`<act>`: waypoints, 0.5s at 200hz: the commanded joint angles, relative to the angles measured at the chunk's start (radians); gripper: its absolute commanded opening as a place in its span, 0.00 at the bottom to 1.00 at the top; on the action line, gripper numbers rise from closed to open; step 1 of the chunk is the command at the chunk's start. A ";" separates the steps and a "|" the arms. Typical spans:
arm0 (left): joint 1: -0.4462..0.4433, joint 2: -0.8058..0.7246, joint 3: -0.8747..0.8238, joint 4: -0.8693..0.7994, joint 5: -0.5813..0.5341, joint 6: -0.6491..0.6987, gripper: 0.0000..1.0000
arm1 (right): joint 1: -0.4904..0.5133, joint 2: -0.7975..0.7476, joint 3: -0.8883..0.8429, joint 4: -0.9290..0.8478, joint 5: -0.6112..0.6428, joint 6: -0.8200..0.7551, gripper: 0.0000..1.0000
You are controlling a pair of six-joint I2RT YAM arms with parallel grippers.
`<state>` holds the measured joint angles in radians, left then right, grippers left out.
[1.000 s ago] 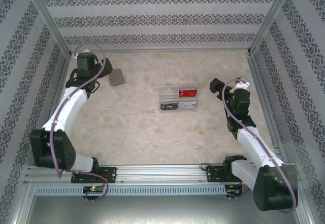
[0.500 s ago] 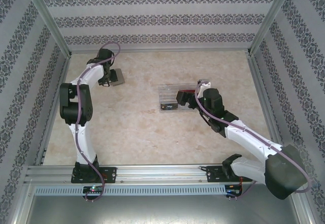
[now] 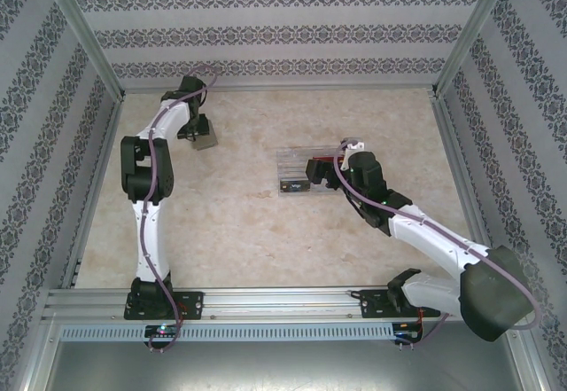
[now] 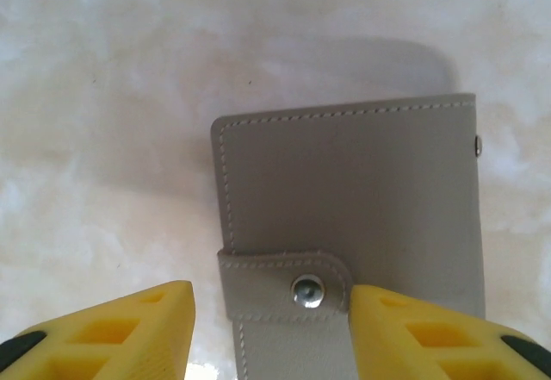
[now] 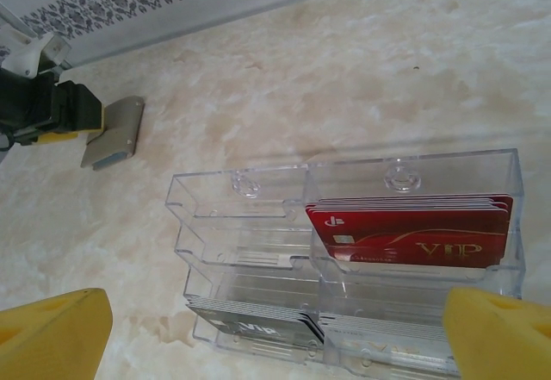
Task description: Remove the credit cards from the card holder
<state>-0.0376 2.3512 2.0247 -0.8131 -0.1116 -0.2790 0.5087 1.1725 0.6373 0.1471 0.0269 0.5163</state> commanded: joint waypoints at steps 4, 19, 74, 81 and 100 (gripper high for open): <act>-0.014 0.037 0.064 -0.089 -0.023 0.040 0.51 | 0.016 0.019 0.040 -0.025 0.029 -0.017 0.98; -0.018 0.049 0.071 -0.089 -0.008 0.041 0.51 | 0.017 0.025 0.048 -0.037 0.028 -0.016 0.98; -0.030 0.112 0.123 -0.151 -0.046 0.059 0.47 | 0.018 0.021 0.059 -0.063 0.029 -0.012 0.98; -0.031 0.123 0.130 -0.163 -0.058 0.064 0.44 | 0.017 0.020 0.059 -0.065 0.030 -0.012 0.98; -0.031 0.138 0.131 -0.179 -0.083 0.076 0.37 | 0.017 0.018 0.061 -0.067 0.032 -0.012 0.98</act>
<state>-0.0650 2.4336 2.1437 -0.8948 -0.1371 -0.2386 0.5152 1.1999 0.6704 0.0929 0.0372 0.5163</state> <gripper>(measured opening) 0.407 0.983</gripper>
